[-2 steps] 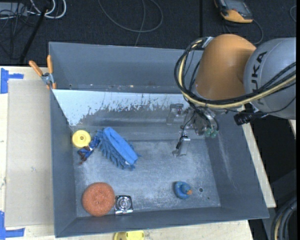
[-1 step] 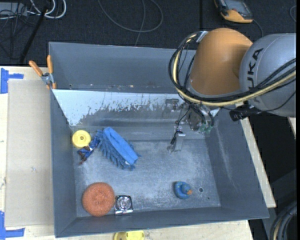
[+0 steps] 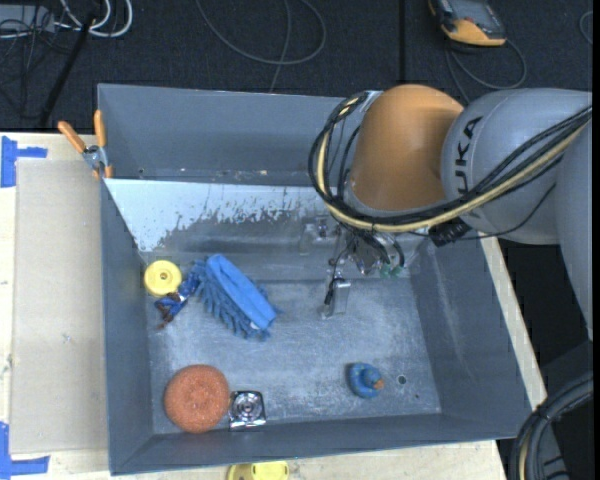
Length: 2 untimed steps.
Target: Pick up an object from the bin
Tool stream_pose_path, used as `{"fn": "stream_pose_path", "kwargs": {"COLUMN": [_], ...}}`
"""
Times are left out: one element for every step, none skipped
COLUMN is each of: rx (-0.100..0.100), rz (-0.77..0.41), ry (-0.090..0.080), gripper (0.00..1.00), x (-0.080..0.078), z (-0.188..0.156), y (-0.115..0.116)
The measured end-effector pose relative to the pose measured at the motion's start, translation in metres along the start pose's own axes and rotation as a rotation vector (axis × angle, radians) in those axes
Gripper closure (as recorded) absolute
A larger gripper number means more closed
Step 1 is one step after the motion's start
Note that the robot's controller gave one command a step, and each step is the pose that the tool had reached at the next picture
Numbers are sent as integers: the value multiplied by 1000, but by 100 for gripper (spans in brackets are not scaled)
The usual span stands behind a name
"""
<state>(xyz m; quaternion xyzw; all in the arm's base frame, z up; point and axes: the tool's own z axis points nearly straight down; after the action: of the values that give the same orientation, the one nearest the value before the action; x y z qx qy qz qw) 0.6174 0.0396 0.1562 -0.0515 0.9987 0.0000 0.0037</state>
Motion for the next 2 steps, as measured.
{"fn": "stream_pose_path", "kwargs": {"rx": [-1,-2], "rz": [28,72], "ry": [11,3], "gripper": [0,0], "x": [10,10], "z": [27,66], "y": [45,62]}}
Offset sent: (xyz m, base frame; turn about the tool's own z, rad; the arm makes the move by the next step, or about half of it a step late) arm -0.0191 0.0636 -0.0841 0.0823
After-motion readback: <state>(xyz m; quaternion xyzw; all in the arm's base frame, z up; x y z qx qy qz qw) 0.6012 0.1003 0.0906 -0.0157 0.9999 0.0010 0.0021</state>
